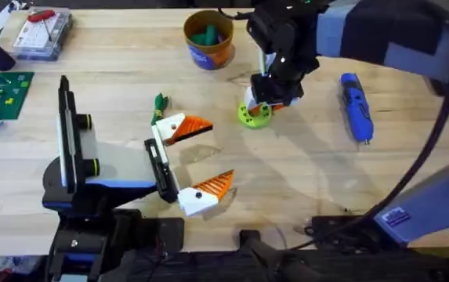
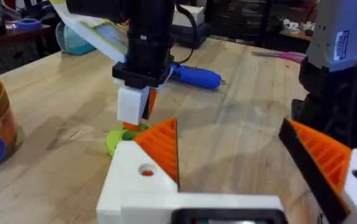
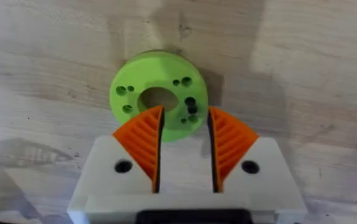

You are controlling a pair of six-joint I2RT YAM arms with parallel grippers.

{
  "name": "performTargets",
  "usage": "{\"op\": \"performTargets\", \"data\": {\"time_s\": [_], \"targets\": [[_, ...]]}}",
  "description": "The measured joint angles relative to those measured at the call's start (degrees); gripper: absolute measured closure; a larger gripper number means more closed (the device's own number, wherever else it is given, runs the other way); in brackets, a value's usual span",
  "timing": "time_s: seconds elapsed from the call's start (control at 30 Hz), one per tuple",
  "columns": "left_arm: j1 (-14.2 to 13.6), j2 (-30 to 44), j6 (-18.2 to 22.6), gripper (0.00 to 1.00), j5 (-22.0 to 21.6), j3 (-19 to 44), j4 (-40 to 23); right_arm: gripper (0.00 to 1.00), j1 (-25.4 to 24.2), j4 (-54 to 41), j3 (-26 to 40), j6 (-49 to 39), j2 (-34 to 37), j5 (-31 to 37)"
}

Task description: Pick up the gripper from the table and insert it into the empty holder that is missing its gripper. Then pick up a screw, insert it into the mounting hole, and use the screwdriver to tighten it. Finally, clean up the table by picking up the vegetable and placing it into the bucket.

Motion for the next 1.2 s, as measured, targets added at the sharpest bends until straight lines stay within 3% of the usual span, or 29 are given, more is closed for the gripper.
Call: {"op": "performTargets", "data": {"time_s": [1.2], "targets": [[0.00,0.00,0.00,0.013,-0.02,0.00,0.00,0.697,-0.76,0.87,0.00,-0.02,1.62,0.01]]}}
